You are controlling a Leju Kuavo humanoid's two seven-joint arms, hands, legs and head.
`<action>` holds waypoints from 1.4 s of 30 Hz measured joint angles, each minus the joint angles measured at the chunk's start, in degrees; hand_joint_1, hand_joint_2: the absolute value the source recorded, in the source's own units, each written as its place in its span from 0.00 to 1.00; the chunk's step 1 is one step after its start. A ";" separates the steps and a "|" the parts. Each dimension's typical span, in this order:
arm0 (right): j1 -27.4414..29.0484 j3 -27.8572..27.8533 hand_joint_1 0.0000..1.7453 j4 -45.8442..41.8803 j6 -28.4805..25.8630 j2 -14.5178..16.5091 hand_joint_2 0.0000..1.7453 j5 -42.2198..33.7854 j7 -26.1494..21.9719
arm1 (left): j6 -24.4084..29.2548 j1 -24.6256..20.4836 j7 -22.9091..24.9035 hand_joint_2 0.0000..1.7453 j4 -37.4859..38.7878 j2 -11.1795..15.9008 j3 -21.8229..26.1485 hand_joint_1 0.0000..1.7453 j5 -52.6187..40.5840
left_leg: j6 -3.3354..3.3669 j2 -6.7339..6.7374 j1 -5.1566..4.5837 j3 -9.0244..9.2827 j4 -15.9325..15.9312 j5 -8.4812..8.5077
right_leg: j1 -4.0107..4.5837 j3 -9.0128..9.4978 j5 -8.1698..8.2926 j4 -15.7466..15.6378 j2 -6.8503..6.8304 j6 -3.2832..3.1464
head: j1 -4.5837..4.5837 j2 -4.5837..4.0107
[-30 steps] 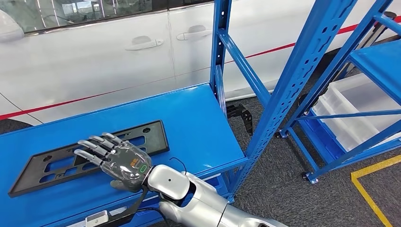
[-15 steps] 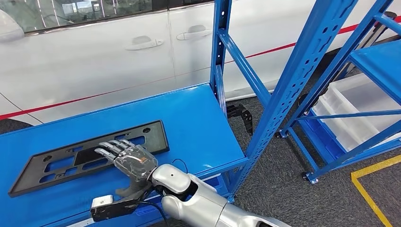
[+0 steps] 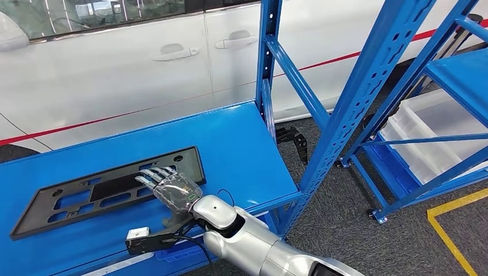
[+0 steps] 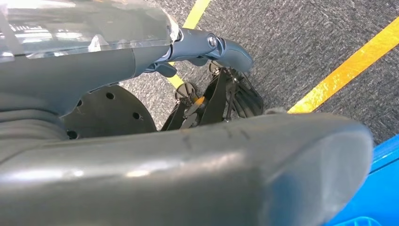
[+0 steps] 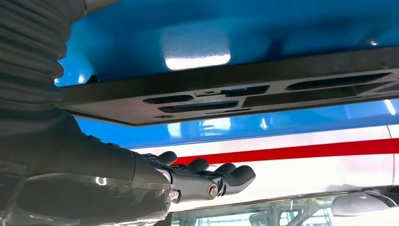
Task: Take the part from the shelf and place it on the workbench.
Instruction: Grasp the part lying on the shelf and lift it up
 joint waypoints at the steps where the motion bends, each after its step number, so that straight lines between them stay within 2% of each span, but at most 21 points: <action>1: 0.02 -0.12 0.00 0.20 -0.15 0.00 1.00 0.17 -0.03 | 0.04 0.02 0.00 0.00 0.00 0.00 0.00 0.00 -0.01 | 0.00 0.00 0.00 0.00 0.00 0.00 | 0.00 0.00 0.00 0.00 0.00 0.00 | 0.00 0.00; 10: 0.44 -1.33 0.00 1.83 -1.37 0.00 1.00 1.39 -0.99 | 0.19 0.10 -0.05 0.00 0.00 0.01 0.15 0.00 0.96 | 0.00 0.00 0.00 0.00 0.01 0.00 | -0.01 0.01 0.00 0.00 0.00 0.00 | 0.00 0.00; 14: 0.96 -2.08 0.00 2.73 -2.33 0.01 1.00 2.43 -1.45 | -0.08 0.21 -0.47 0.00 0.00 0.31 0.86 0.00 1.87 | 0.90 0.02 -0.23 -0.22 0.53 -0.42 | -0.41 0.05 0.14 -0.32 0.00 0.52 | 0.01 0.00; 17: 1.16 -2.88 0.00 3.26 -2.92 0.03 1.00 2.99 -1.77 | -0.37 0.28 -0.67 0.00 0.00 0.33 1.10 0.00 1.80 | 1.61 0.12 0.04 0.80 -1.21 0.14 | -0.30 0.28 -0.17 -0.11 -0.09 1.09 | 0.02 0.00; 19: 1.30 -3.40 0.00 3.60 -3.19 -0.04 1.00 3.29 -1.86 | -0.49 0.31 -0.68 0.00 0.00 0.27 1.18 0.00 1.67 | 1.97 0.25 0.39 1.78 -2.42 0.61 | -0.25 -1.67 -2.38 4.13 -0.17 1.35 | 0.03 0.00; 21: 1.64 -3.82 0.00 4.10 -3.23 -0.32 1.00 3.43 -1.87 | -0.50 0.29 -0.65 0.00 0.00 0.26 1.25 0.00 1.52 | 2.11 0.27 0.37 1.98 -2.50 0.46 | -0.36 -5.99 -5.42 11.64 -0.16 1.63 | 0.02 0.00; 22: 1.91 -3.99 0.00 4.39 -3.25 -0.53 1.00 3.45 -1.87 | -0.47 0.30 -0.61 0.00 0.00 0.25 1.27 0.00 1.38 | 2.07 0.23 0.39 2.03 -2.37 0.28 | -0.45 -7.72 -5.84 14.19 -0.17 1.79 | 0.02 0.00; 23: 2.16 -4.15 0.00 4.67 -3.27 -0.72 1.00 3.48 -1.87 | -0.42 0.32 -0.55 0.00 0.00 0.23 1.27 0.00 1.23 | 1.95 0.18 0.44 2.13 -2.19 0.03 | -0.55 -8.53 -5.11 14.77 -0.19 1.93 | 0.02 0.00; 24: 2.33 -4.33 0.00 4.92 -3.33 -0.85 1.00 3.52 -1.90 | -0.34 0.36 -0.45 0.00 0.00 0.19 1.27 0.00 1.08 | 1.74 0.13 0.53 2.32 -1.94 -0.32 | -0.65 -8.05 -3.22 12.94 -0.22 2.02 | 0.02 0.00; 25: 2.40 -4.55 0.00 5.11 -3.43 -0.93 1.00 3.61 -1.96 | -0.26 0.40 -0.34 0.00 0.00 0.12 1.27 0.00 0.95 | 1.47 0.10 0.65 2.57 -1.58 -0.77 | -0.76 -6.56 -0.72 9.23 -0.27 2.07 | 0.02 0.00; 27: 2.42 -5.15 0.00 5.48 -3.74 -1.07 1.00 3.86 -2.28 | -0.09 0.46 -0.13 0.00 0.00 -0.01 1.27 0.00 0.68 | 0.67 0.06 0.63 2.86 -0.82 -1.74 | -0.66 -3.52 2.15 2.61 -0.25 1.76 | 0.02 0.01; 28: 2.43 -5.48 0.00 5.64 -3.92 -1.14 1.00 4.03 -2.50 | -0.06 0.45 -0.06 0.00 0.00 -0.05 1.27 0.00 0.55 | 0.26 0.05 0.58 2.90 -0.56 -2.08 | -0.51 -2.79 2.44 1.01 -0.20 1.42 | 0.01 0.01; 30: 2.46 -6.06 0.00 5.87 -4.16 -1.23 1.00 4.29 -2.81 | -0.04 0.39 0.03 0.00 0.00 -0.07 1.27 0.00 0.39 | -0.36 0.04 0.56 3.00 -0.51 -2.41 | -0.27 -2.63 2.07 0.64 -0.04 0.60 | -0.01 0.01; 34: 2.46 -6.94 0.00 6.21 -4.16 -1.27 1.00 4.45 -2.89 | -0.03 0.36 0.20 0.00 0.00 -0.07 1.27 0.00 0.02 | 0.40 0.05 0.62 3.70 -1.10 -2.42 | -0.33 -2.30 1.94 0.34 0.07 0.00 | 0.00 0.00; 37: 2.51 -7.48 0.00 6.39 -4.15 -1.28 1.00 4.52 -2.93 | 0.00 0.34 0.31 0.00 0.00 -0.07 1.26 0.00 -0.10 | 0.17 0.08 0.66 3.97 -1.53 -2.44 | -0.17 -2.22 1.74 0.36 0.09 -0.31 | 0.00 0.00; 40: 2.61 -7.99 0.00 6.47 -4.06 -1.32 1.00 4.57 -3.05 | 0.13 0.34 0.47 0.00 0.00 -0.07 1.25 0.00 -0.22 | -0.51 0.10 0.73 4.05 -1.72 -2.41 | -0.07 -2.20 1.67 0.39 0.08 -0.41 | 0.00 0.00; 42: 2.75 -8.33 0.00 6.48 -3.96 -1.39 0.50 4.50 -3.32 | 0.21 0.35 0.60 0.00 0.00 -0.07 1.25 0.00 -0.45 | -0.78 0.11 0.75 4.06 -1.75 -2.40 | -0.05 -2.15 1.67 0.40 0.07 -0.41 | 0.00 0.00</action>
